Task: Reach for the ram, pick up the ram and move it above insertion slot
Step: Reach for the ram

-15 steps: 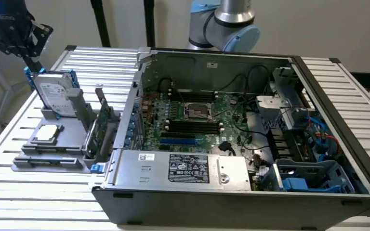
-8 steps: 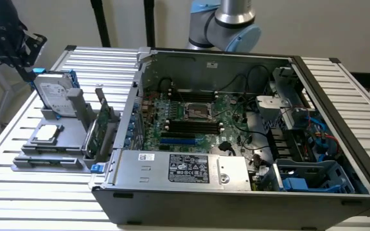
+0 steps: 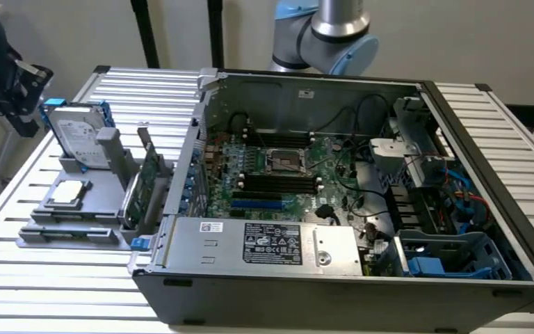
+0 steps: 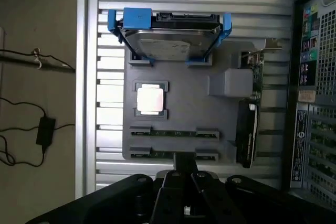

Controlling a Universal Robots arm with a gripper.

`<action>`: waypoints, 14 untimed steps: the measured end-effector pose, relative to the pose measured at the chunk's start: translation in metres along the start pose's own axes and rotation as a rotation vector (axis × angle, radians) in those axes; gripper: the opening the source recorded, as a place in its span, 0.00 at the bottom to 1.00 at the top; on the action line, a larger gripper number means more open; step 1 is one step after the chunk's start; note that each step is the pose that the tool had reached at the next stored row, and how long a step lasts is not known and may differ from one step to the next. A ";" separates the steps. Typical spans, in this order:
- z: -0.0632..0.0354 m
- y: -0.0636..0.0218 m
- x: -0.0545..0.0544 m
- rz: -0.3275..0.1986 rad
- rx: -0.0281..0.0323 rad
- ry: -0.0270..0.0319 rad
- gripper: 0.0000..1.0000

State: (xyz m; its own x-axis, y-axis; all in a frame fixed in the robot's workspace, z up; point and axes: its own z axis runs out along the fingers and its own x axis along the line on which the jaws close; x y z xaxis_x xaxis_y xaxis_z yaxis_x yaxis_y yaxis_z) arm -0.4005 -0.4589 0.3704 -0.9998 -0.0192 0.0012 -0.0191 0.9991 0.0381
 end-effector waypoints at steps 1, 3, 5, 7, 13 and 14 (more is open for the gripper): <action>0.0001 -0.0045 0.000 0.000 0.0000 0.0002 0.11; 0.0003 -0.0136 0.000 0.000 -0.0001 0.0005 0.11; 0.0005 -0.0214 0.000 0.000 -0.0001 0.0007 0.11; 0.0007 -0.0255 0.000 0.000 -0.0001 0.0007 0.11; 0.0007 -0.0259 0.000 -0.005 -0.0001 0.0008 0.11; 0.0007 -0.0259 0.000 -0.016 -0.0001 0.0013 0.11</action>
State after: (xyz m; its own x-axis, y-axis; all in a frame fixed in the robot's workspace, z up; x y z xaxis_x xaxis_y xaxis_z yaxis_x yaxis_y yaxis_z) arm -0.3998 -0.4847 0.3687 -0.9994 -0.0352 0.0019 -0.0351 0.9987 0.0382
